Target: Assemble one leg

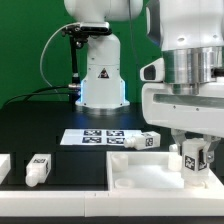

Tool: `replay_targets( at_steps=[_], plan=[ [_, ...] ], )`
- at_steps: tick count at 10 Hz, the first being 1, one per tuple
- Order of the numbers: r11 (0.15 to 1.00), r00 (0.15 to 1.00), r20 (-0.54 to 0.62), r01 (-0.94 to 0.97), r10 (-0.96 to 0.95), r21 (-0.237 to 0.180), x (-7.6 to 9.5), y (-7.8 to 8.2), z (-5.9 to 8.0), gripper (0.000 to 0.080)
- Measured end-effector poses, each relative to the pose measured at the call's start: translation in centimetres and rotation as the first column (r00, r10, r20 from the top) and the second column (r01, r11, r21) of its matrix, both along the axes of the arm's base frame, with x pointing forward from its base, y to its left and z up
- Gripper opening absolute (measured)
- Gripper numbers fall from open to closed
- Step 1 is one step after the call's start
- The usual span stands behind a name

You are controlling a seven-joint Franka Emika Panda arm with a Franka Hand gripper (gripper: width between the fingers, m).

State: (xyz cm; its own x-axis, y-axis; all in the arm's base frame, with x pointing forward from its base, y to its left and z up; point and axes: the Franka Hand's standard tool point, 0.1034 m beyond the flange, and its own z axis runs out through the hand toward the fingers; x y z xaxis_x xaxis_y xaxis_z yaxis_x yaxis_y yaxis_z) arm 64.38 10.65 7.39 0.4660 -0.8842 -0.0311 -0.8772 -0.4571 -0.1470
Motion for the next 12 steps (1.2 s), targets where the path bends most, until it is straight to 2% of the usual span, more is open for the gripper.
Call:
replay_targets(
  at_steps=[2,3,4,5,6,7,9,10,11,12],
  plan=[
    [0.999,0.999,0.029,0.041,-0.041,0.011,-0.2,-0.3,0.0,0.0292],
    [1.0,0.999,0.032,0.004,-0.004,0.005,-0.2,-0.3,-0.1,0.0406],
    [0.996,0.995,0.041,-0.09,0.091,-0.016,-0.2,-0.4,0.0,0.0406],
    [0.938,0.938,0.054,-0.339,0.343,-0.069,0.0,-0.6,0.2,0.0544],
    [0.823,0.825,0.05,-0.555,0.563,-0.119,0.1,-0.3,0.4,0.0627],
    [0.774,0.776,0.048,-0.618,0.629,-0.135,0.0,0.1,0.6,0.0643],
    [0.711,0.714,0.041,-0.687,0.699,-0.15,0.0,-0.2,0.4,0.0643],
    [0.56,0.569,0.013,-0.806,0.823,-0.189,0.1,-0.1,0.4,0.0648],
    [0.361,0.376,-0.028,-0.905,0.926,-0.224,0.2,0.2,0.6,0.0649],
    [0.26,0.277,-0.049,-0.94,0.96,-0.222,0.0,0.5,0.5,0.0649]
  ],
)
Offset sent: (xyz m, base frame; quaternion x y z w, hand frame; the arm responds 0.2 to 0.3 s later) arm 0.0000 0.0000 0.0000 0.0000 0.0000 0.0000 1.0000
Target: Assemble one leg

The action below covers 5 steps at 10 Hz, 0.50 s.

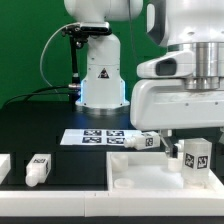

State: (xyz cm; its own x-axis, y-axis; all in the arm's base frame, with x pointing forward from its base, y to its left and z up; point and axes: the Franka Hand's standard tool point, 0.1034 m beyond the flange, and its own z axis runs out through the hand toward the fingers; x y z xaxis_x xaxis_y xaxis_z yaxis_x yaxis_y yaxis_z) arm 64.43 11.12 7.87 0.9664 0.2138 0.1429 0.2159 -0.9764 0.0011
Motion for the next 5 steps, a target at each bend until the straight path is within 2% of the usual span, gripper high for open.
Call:
replay_targets(
  at_steps=[1,3,4,5],
  plan=[
    [1.0,1.0,0.0,0.03,-0.03,0.003,0.03,-0.12,-0.01,0.0627],
    [1.0,1.0,0.0,0.03,-0.03,0.003,0.03,-0.14,-0.01,0.0358],
    [0.993,0.993,-0.004,0.115,-0.115,0.017,0.02,-0.08,-0.02,0.0358],
    [0.983,0.983,-0.008,0.182,-0.182,0.025,0.0,-0.08,-0.06,0.0285]
  ],
)
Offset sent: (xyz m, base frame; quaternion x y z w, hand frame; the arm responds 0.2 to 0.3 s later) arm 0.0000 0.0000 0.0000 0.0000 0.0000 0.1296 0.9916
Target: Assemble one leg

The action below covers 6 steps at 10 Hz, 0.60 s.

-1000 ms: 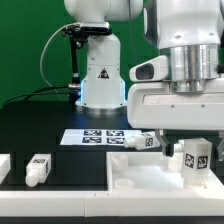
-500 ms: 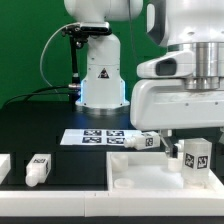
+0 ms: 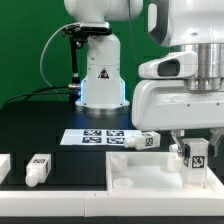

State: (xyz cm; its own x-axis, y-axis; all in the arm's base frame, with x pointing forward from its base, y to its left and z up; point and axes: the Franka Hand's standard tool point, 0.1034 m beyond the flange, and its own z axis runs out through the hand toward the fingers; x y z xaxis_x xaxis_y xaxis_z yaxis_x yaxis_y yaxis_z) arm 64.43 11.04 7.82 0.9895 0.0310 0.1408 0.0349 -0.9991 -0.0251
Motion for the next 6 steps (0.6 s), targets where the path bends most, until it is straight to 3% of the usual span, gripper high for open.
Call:
replay_targets(
  at_steps=[1,4,6],
  plan=[
    [1.0,1.0,-0.001,0.028,-0.028,0.004,-0.01,0.0,-0.06,0.0285],
    [0.896,0.897,-0.023,0.442,-0.441,0.042,0.25,-0.17,-0.2,0.0285],
    [0.597,0.604,-0.086,0.796,-0.792,0.093,0.07,-0.72,-0.39,0.0285]
  ],
)
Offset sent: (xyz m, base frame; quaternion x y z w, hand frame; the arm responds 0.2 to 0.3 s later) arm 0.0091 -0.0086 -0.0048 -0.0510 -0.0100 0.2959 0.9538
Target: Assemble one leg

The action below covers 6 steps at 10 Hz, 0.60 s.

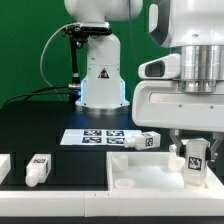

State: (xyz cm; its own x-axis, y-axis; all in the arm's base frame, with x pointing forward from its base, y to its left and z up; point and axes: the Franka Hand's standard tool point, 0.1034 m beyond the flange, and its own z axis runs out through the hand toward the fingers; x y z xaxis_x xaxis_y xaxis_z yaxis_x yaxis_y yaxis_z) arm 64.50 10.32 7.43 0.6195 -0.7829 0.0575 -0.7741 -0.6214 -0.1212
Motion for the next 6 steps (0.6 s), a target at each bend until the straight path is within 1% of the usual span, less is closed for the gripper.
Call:
replay_targets(
  at_steps=[1,2,3,4,5,6],
  plan=[
    [0.985,0.986,-0.008,0.169,-0.169,0.037,-0.11,-0.21,-0.06,0.0285],
    [0.962,0.964,-0.016,0.267,-0.266,0.052,-0.22,-0.3,-0.06,0.0285],
    [0.959,0.96,-0.017,0.279,-0.278,0.053,-0.24,-0.34,-0.04,0.0286],
    [0.957,0.959,-0.02,0.284,-0.283,0.057,-0.29,-0.26,-0.14,0.0384],
    [0.973,0.974,-0.016,0.227,-0.226,0.049,-0.29,-0.25,-0.12,0.0384],
    [0.999,0.999,-0.018,0.034,-0.034,0.023,-0.23,-0.03,0.16,0.0578]
  ],
)
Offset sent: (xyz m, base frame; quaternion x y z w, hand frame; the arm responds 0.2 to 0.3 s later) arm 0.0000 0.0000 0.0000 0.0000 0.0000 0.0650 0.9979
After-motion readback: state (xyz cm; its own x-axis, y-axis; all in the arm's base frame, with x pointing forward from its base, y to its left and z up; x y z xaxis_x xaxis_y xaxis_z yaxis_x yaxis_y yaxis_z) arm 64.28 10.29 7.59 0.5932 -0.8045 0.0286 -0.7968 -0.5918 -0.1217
